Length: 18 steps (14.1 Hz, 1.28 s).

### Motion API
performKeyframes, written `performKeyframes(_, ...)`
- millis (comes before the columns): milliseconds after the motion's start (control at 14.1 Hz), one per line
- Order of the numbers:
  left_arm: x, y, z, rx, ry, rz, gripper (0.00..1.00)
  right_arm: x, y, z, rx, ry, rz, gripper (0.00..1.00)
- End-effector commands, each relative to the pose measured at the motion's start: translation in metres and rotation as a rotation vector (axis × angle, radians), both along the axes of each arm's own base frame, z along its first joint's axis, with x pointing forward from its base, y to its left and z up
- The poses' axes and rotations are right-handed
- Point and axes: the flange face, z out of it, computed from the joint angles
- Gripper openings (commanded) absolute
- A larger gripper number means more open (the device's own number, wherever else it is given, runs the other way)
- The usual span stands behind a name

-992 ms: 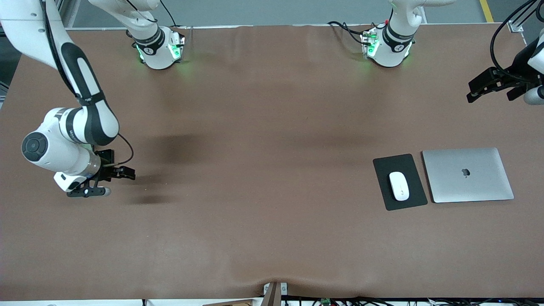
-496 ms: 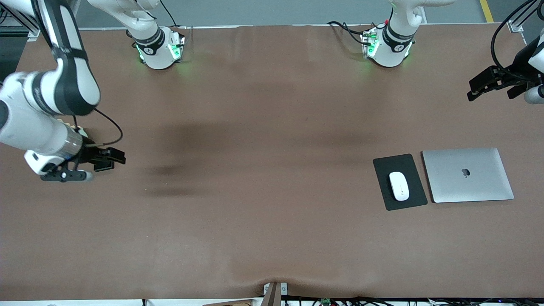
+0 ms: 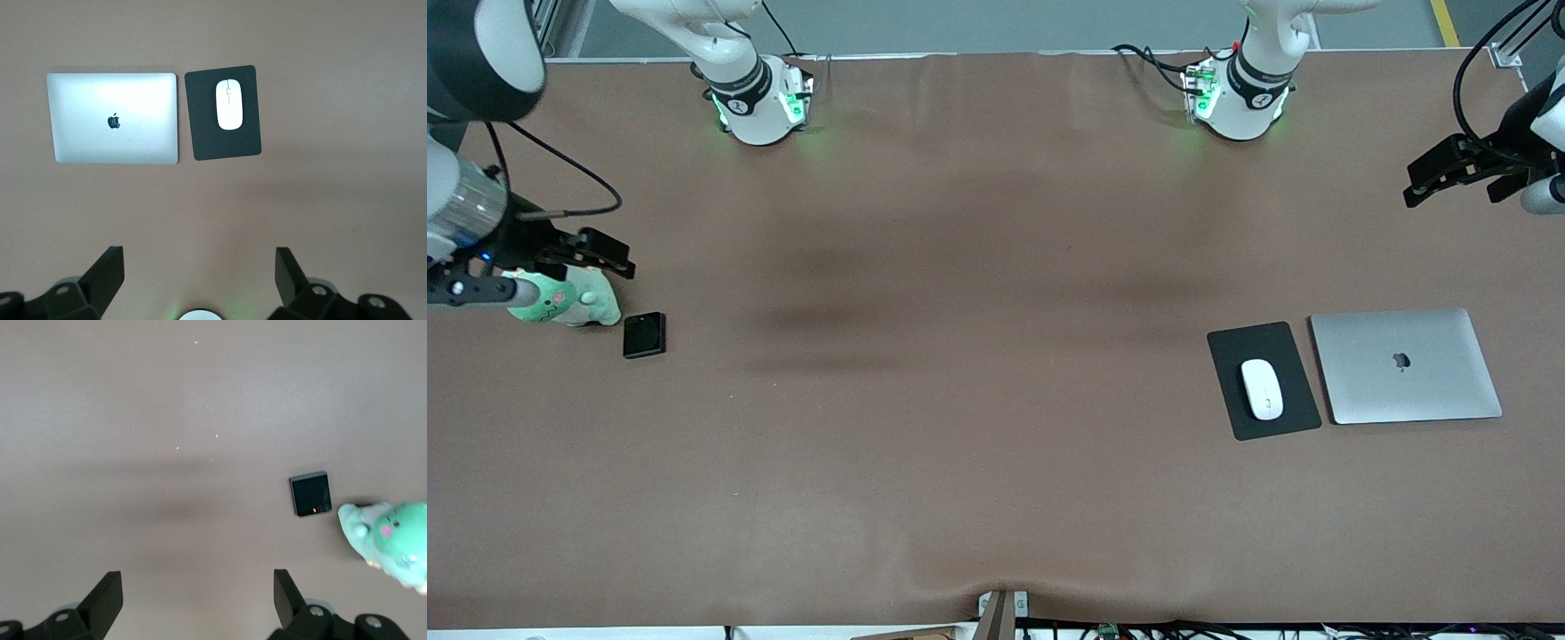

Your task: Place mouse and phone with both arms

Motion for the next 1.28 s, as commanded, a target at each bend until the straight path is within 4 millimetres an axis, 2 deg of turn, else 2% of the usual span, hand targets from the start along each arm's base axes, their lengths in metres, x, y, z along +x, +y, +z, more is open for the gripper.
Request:
performKeyframes(0, -0.008, 0.0, 0.007, -0.003, 0.001, -0.02, 1.0, -0.002, -0.004, 0.028, -0.004, 0.009, -0.066, 1.0)
performKeyframes(283, -0.009, 0.0, 0.008, -0.003, -0.002, -0.022, 1.0, -0.013, -0.014, 0.053, -0.008, 0.035, -0.099, 1.0)
performKeyframes(354, -0.008, 0.0, 0.008, -0.003, -0.002, -0.022, 1.0, -0.019, -0.021, 0.062, -0.01, 0.025, -0.105, 1.0)
performKeyframes(496, -0.008, 0.0, 0.007, -0.003, -0.001, -0.019, 1.0, -0.03, -0.022, 0.075, -0.017, 0.014, -0.1, 1.0)
performKeyframes(780, 0.002, -0.003, 0.015, -0.003, -0.022, -0.02, 1.0, -0.03, -0.025, 0.076, -0.033, 0.005, -0.058, 1.0)
performKeyframes(1205, 0.005, -0.003, 0.01, 0.033, -0.007, -0.024, 1.0, -0.029, -0.024, 0.073, -0.06, 0.012, -0.052, 1.0)
